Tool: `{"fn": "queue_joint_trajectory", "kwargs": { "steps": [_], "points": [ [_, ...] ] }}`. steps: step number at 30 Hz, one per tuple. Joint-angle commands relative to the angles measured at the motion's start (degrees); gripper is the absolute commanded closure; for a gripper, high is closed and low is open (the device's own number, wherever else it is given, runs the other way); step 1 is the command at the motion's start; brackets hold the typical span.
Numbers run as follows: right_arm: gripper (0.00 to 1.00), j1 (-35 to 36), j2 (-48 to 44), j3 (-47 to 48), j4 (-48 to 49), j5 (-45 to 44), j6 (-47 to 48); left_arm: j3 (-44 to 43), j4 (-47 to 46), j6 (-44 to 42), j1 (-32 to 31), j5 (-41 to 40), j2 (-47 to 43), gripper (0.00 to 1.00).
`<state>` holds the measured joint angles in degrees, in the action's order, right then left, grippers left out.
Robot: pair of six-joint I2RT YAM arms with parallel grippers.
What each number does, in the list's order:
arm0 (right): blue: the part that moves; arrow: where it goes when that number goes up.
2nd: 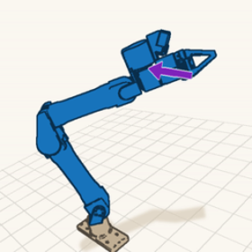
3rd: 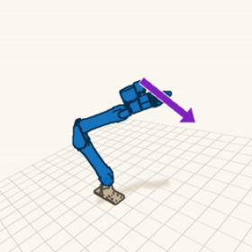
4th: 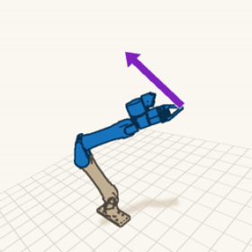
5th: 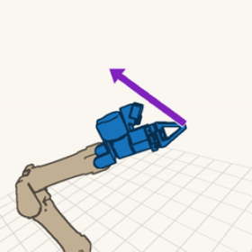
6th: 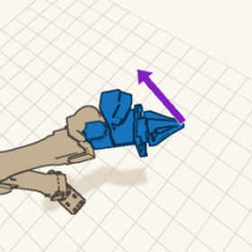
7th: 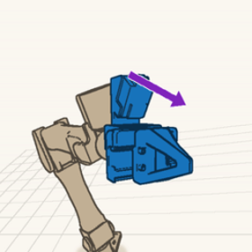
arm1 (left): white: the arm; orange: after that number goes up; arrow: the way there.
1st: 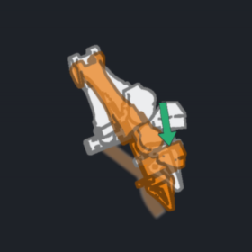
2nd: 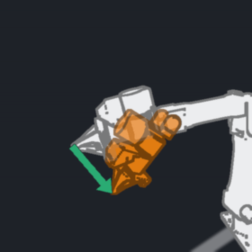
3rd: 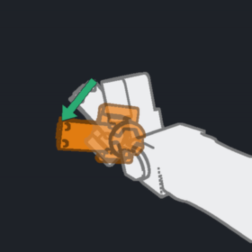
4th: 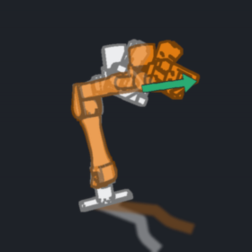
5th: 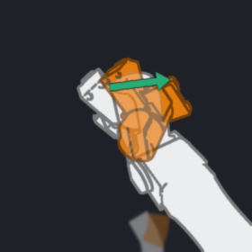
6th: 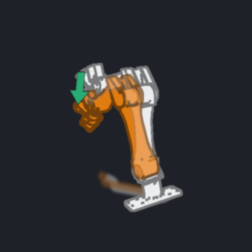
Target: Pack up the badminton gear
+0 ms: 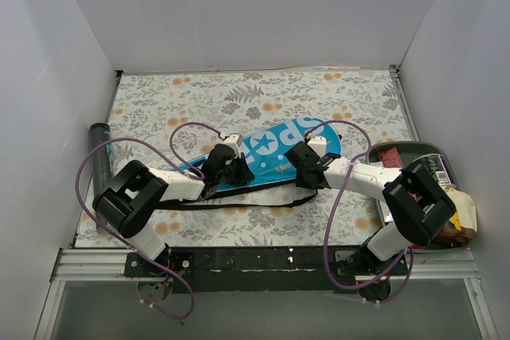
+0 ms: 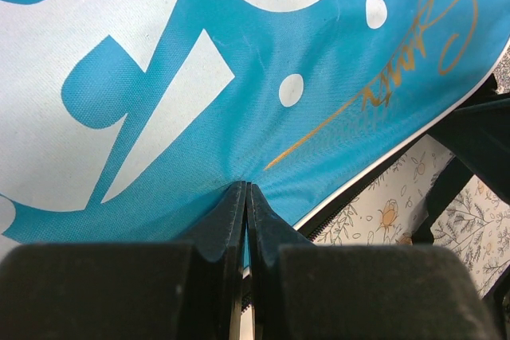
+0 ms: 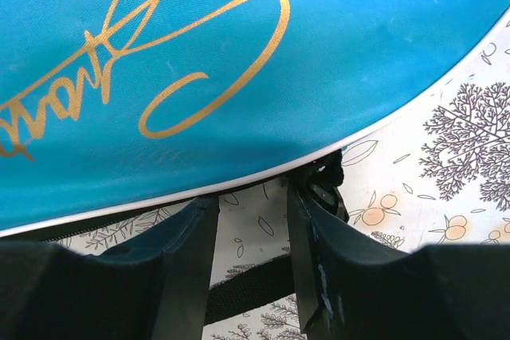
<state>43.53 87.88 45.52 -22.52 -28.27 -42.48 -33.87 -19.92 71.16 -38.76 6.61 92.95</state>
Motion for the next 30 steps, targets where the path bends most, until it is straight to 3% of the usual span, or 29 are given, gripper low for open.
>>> {"fn": "queue_joint_trajectory", "kwargs": {
  "steps": [1,21,30],
  "points": [
    [0.53,-1.25,5.38,-3.59,-7.97,-2.66,-2.34,1.79,9.99,-1.9,-1.14,0.24,2.85,1.0],
    [0.56,-5.73,1.42,-7.55,-8.85,-4.69,-3.14,1.96,9.38,-1.99,-1.23,0.86,3.56,1.0],
    [0.74,-6.88,3.35,-6.76,-6.66,-2.58,-1.91,2.4,9.46,-2.07,-1.31,0.68,3.29,1.0]
  ]
}}
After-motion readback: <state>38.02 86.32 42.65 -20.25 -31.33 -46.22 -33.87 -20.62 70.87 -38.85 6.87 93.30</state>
